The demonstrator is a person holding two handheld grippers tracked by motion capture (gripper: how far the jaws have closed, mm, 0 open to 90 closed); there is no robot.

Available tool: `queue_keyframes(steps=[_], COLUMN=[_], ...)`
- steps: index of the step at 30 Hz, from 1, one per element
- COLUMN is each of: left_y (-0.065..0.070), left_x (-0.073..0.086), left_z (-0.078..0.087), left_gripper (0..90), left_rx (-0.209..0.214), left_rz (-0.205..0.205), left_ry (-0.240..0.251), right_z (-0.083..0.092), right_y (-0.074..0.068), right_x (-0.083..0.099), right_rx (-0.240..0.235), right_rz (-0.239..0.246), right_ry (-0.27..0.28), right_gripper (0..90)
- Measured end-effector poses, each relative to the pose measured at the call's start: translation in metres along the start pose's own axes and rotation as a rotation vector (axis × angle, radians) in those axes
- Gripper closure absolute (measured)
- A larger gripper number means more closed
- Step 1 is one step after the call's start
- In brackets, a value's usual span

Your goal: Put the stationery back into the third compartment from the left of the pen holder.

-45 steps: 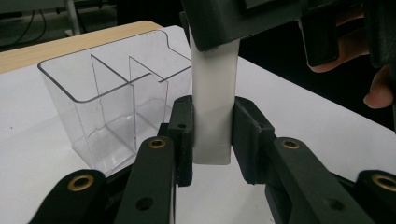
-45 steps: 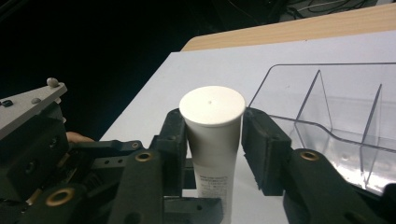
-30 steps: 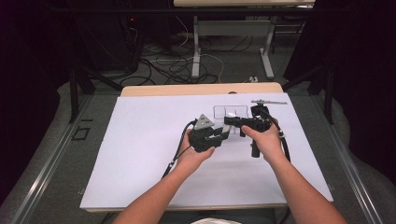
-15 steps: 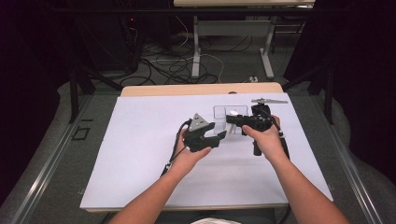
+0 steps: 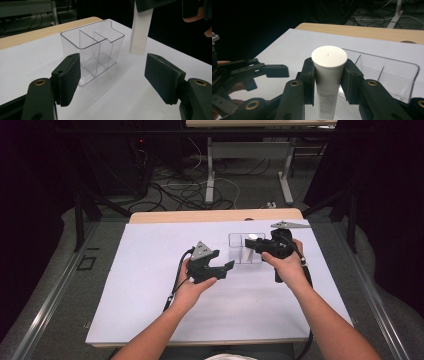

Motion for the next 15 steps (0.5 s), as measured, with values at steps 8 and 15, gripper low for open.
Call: queue_keyframes(steps=[8, 15], left_y=[-0.010, -0.019], left_x=[0.003, 0.011], left_z=[0.017, 0.028], left_gripper=[28.6, 23.3], left_rx=[-0.039, -0.066], left_rz=[0.022, 0.063], left_ry=[0.000, -0.017], right_z=[-0.001, -0.003], right_y=[0.007, 0.015], right_x=[-0.009, -0.018], right_rx=[0.042, 0.098], right_rz=[0.063, 0.095], right_ry=[0.037, 0.071], right_gripper=[66.7, 66.7])
Point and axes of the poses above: each handheld gripper's, and its own axes: z roughly backward along the jaws, x roughly out of its underside, y roughly to its right, the point moved 3 cm from there along -z, roughly forward along the jaws, and after that the axes turned 4 degrees about x, right-handed, at the moved point
